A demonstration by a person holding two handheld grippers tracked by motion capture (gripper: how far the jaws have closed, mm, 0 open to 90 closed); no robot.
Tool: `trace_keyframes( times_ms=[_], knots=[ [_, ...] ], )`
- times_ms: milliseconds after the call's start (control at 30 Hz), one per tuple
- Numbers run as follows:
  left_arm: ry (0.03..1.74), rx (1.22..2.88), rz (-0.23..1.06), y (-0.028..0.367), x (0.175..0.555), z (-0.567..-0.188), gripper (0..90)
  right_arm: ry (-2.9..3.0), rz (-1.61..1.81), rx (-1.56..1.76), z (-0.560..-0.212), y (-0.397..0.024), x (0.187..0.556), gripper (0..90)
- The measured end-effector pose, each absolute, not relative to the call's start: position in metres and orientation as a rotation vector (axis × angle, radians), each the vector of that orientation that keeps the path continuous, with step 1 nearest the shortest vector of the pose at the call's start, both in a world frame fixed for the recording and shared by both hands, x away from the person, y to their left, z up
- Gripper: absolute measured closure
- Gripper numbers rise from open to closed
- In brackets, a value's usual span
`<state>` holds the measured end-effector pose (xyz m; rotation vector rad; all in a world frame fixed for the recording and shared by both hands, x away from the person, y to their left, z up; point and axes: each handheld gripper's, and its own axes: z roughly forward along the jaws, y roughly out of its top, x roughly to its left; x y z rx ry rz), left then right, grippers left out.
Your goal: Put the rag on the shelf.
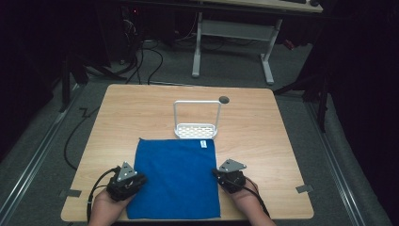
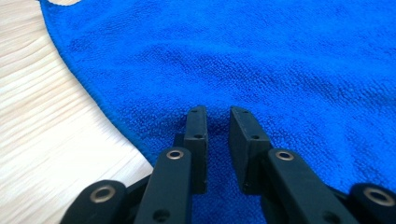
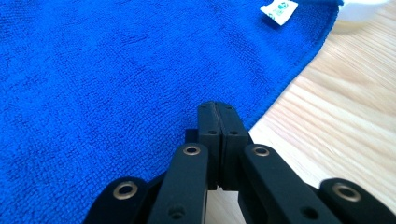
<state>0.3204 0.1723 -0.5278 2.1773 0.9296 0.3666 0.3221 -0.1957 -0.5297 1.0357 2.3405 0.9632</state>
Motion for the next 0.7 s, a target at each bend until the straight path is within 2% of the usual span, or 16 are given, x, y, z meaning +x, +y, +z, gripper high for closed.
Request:
trace_keyframes(
  times_ms=[300, 700],
  knots=[
    [0.825, 2.215, 0.327, 0.144, 0.325, -0.527, 77.1, 2.284, 0.925, 1.118, -0.529, -0.225, 0.311, 90.0],
    [0.768, 2.245, 0.304, 0.13, 0.323, -0.526, 76.8, 2.234, 0.904, 1.186, -0.528, -0.248, 0.307, 90.0]
  ],
)
